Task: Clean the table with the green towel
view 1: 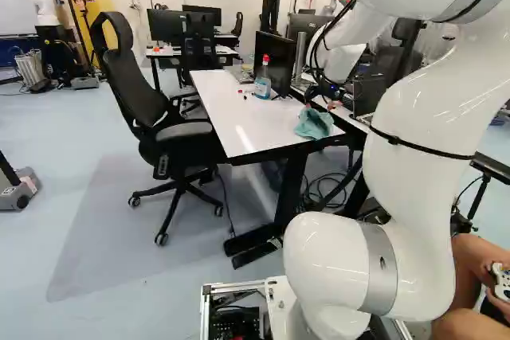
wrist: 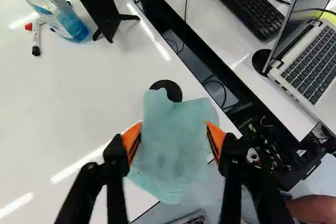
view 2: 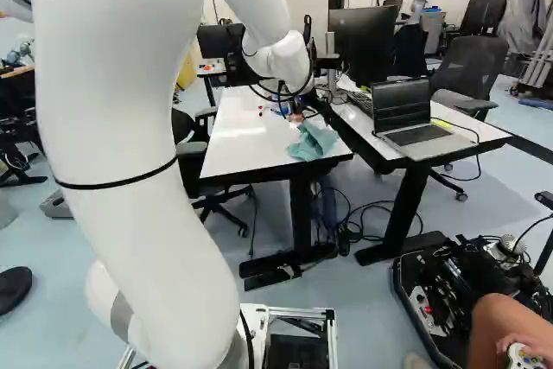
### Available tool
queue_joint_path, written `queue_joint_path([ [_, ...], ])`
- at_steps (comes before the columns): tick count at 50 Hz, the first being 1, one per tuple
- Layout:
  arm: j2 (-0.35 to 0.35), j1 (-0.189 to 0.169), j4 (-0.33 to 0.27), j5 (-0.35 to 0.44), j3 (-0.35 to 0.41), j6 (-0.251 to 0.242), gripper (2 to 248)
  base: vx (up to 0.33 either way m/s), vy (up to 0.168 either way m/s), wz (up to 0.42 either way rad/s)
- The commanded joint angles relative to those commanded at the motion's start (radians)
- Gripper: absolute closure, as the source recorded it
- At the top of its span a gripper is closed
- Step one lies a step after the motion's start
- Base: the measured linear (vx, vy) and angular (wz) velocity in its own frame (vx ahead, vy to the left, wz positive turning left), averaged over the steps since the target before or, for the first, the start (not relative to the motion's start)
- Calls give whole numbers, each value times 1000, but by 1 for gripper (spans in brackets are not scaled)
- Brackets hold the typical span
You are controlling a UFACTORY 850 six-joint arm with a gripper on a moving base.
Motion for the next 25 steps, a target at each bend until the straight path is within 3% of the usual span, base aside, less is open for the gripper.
queue_joint_path([
  [1, 0, 0, 0, 0, 0, 0, 61, 0, 0, 0],
  [6, 0, 0, 0, 0, 0, 0, 61, 0, 0, 0],
  [7, 0, 0, 0, 0, 0, 0, 23, 0, 0, 0],
  [11, 0, 0, 0, 0, 0, 0, 23, 0, 0, 0],
  [12, 0, 0, 0, 0, 0, 0, 3, 0, 0, 0],
  [25, 0, 0, 0, 0, 0, 0, 3, 0, 0, 0],
])
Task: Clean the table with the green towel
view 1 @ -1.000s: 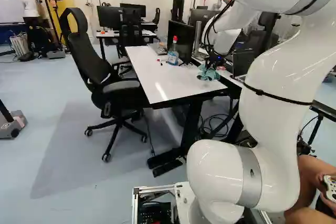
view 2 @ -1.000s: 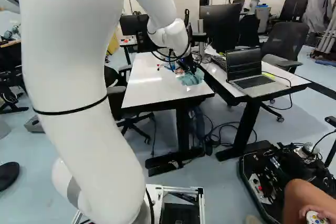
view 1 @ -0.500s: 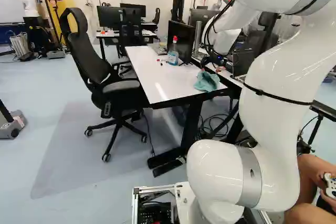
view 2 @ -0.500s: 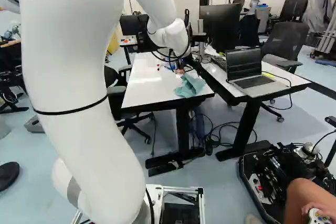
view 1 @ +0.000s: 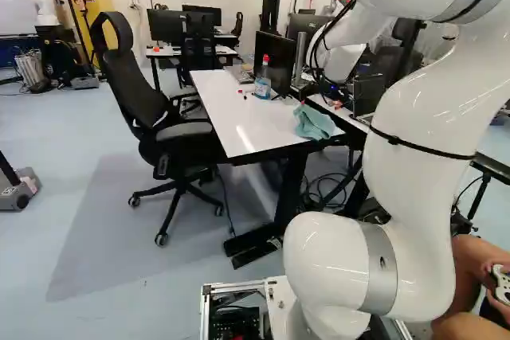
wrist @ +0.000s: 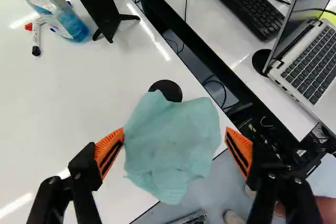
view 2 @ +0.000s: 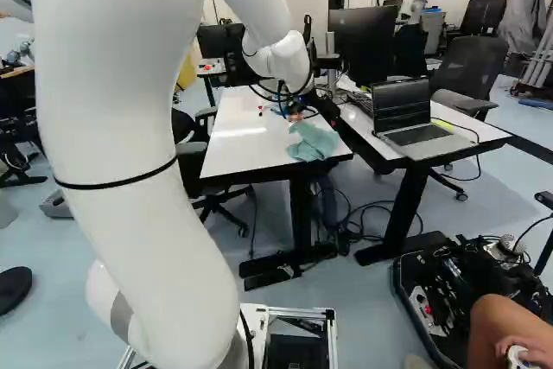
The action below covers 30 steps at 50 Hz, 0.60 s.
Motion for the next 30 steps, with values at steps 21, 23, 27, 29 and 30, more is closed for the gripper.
queue_joint_path([
  [21, 2, 1, 0, 4, 4, 0, 3, 0, 0, 0],
  [23, 3, 2, 0, 7, 6, 0, 3, 0, 0, 0],
  [27, 5, 4, 0, 12, 11, 0, 3, 0, 0, 0],
  [29, 7, 5, 0, 16, 14, 0, 3, 0, 0, 0],
  [30, 8, 6, 0, 18, 16, 0, 3, 0, 0, 0],
])
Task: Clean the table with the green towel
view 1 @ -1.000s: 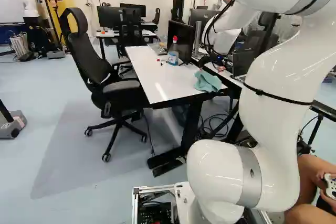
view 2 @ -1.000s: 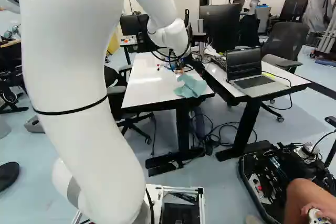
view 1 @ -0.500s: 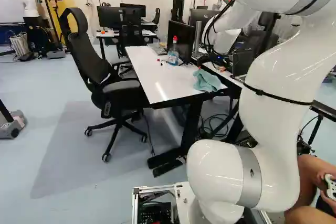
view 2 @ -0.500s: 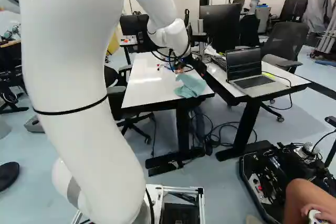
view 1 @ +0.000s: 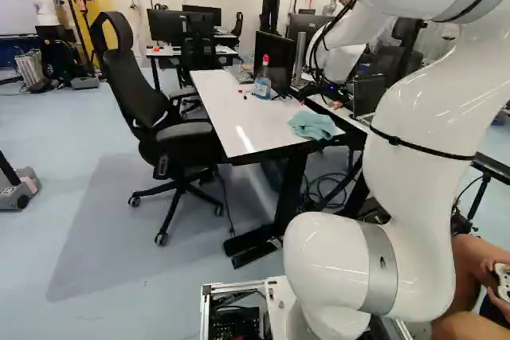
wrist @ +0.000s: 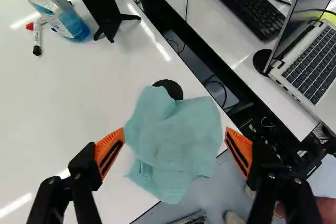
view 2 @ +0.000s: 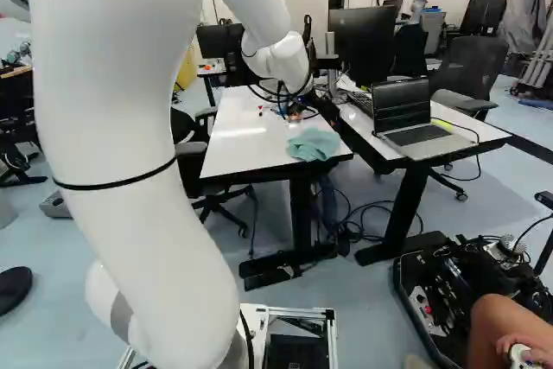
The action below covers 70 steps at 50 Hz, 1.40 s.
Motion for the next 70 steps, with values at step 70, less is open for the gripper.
queue_joint_path([
  [70, 187, 132, -2, 417, 378, 0, 3, 0, 0, 0],
])
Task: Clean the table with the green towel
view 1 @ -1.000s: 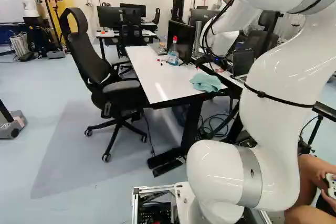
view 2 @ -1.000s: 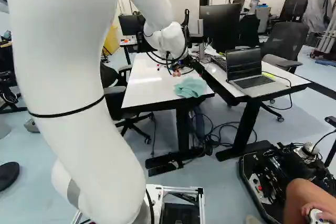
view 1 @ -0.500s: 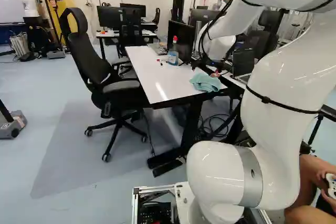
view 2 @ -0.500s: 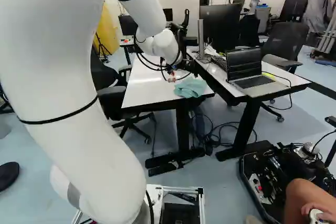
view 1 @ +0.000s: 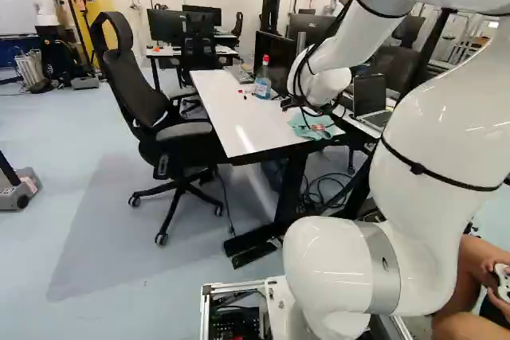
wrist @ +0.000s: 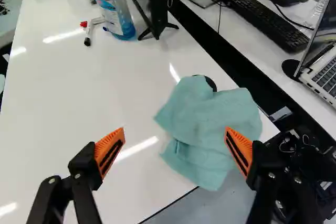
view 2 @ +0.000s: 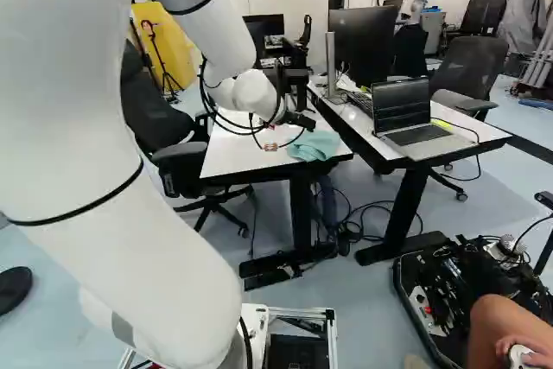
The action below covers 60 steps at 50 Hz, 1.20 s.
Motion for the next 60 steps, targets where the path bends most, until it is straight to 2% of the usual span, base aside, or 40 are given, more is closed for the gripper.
queue_joint_path([
  [38, 166, 117, -1, 371, 336, 0, 3, 0, 0, 0],
  [60, 231, 162, -2, 514, 466, 0, 3, 0, 0, 0],
])
